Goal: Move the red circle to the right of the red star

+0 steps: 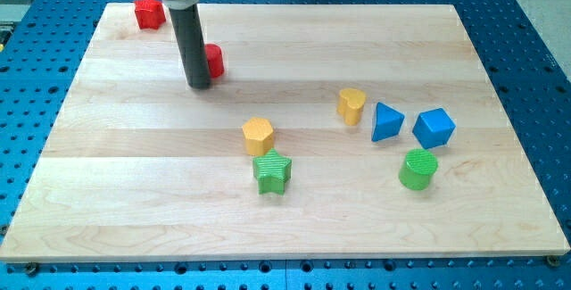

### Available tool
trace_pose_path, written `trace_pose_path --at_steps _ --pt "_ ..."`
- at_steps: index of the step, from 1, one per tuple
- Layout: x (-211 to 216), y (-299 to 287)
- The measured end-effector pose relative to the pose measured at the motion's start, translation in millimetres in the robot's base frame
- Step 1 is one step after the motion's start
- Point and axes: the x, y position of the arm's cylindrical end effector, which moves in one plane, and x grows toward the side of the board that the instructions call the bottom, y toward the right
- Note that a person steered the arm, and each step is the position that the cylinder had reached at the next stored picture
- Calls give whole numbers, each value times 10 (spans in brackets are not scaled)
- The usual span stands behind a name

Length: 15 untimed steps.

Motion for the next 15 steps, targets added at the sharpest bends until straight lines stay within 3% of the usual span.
trace_pose_path --at_steps 2,3,5,7,8,9,11,12,13,14,15 --pt "-595 430" --pt "-634 251" --pt "-1069 1368" --pt "-1045 1070" --pt "-839 471" --pt "-839 300" --pt "-839 189" --pt "-1093 114" --pt "-1095 597" --pt "-1048 716" --pt "-1261 544"
